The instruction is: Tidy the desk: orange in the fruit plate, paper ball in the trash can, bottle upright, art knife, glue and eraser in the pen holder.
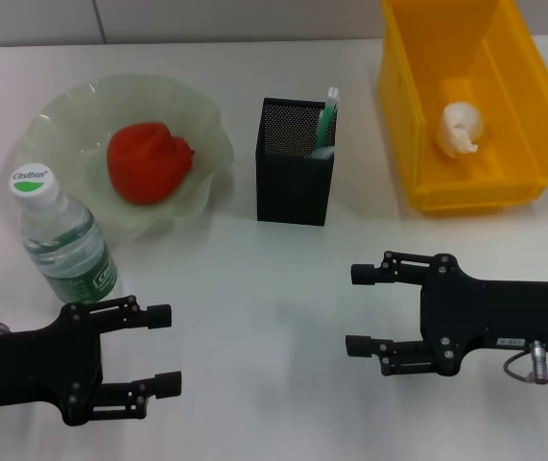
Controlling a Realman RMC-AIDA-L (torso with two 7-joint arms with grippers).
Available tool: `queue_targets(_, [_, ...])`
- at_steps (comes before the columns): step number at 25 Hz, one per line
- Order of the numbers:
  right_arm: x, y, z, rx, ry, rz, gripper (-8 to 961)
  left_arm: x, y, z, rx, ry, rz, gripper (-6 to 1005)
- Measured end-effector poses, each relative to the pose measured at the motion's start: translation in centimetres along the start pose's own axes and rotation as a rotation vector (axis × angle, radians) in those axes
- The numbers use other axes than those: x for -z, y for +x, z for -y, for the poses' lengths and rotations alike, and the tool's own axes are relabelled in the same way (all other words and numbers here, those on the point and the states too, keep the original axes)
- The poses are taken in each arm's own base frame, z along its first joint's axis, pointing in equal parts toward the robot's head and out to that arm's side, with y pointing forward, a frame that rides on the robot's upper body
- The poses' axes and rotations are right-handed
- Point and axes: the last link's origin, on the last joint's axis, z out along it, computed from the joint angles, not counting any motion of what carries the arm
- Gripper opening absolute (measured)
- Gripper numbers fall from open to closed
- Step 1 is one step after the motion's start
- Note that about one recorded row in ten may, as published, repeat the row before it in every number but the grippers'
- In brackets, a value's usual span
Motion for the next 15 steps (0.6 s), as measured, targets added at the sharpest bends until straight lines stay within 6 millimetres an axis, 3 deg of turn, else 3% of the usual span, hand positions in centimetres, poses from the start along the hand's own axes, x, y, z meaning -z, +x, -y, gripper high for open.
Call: queue_targets(15, [-0.01, -0.04, -0.07, 0.0, -0.005, 0.003, 776, -0.07, 0.04, -0.03, 0.003, -0.005, 0.0, 785])
